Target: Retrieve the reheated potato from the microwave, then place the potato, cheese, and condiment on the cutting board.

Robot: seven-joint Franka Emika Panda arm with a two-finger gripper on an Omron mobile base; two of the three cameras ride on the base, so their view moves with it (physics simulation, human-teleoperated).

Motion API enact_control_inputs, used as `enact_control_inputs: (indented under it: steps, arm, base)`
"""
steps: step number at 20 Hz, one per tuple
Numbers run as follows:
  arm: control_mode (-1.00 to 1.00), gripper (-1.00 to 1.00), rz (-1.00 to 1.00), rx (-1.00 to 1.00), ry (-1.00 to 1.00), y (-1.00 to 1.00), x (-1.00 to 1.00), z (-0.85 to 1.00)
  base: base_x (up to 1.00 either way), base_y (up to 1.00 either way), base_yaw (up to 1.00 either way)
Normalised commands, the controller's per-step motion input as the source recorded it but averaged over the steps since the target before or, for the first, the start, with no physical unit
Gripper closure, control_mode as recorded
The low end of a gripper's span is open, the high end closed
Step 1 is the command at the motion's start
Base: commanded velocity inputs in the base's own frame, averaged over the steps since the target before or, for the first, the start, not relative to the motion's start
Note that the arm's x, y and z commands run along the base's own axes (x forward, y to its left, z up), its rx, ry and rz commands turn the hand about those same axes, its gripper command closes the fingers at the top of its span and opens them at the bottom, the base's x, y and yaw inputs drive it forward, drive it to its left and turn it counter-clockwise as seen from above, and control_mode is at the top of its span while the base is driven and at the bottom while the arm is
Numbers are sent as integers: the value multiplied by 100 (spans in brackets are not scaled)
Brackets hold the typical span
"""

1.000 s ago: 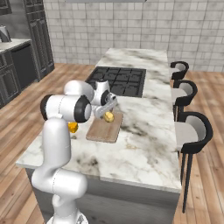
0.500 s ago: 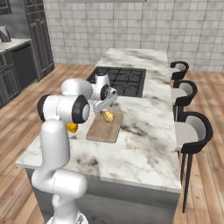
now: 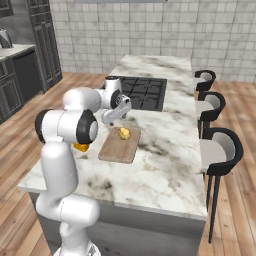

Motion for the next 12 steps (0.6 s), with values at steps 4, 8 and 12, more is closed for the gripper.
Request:
enact_control_inputs:
  steps: [4, 8, 12]
  arm:
    - [-100, -100, -13, 3, 0, 25, -24, 23]
    - [-100, -100, -19, 4, 0, 33, -8, 28]
    - [-100, -100, -29, 7, 0, 39, -3, 20]
  base:
    - [0, 0, 0]
    - [0, 0, 0]
    - [0, 0, 0]
